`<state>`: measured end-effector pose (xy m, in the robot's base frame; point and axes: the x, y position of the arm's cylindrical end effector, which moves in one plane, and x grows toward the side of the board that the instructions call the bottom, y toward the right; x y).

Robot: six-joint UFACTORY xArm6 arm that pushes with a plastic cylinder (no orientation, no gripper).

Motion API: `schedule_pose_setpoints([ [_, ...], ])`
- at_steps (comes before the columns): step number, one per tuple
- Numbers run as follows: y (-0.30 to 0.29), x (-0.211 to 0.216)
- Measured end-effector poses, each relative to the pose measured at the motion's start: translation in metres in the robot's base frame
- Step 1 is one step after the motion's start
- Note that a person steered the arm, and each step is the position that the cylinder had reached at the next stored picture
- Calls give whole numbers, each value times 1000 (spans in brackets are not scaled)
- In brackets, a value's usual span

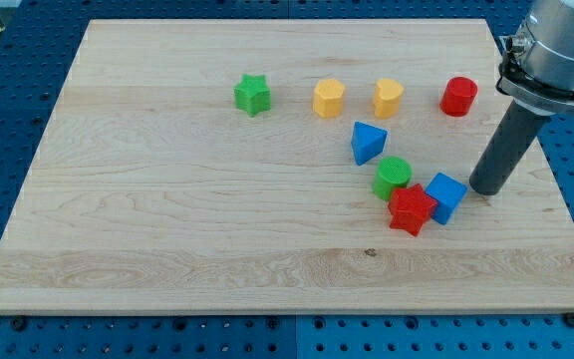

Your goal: Move the blue cube and the red star towards the bottom center

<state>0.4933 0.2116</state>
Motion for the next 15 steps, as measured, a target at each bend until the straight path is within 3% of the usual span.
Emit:
schedule_pose_setpoints([
  [2, -50, 4],
  [4, -50, 34],
  [13, -48, 84],
  [15, -77, 84],
])
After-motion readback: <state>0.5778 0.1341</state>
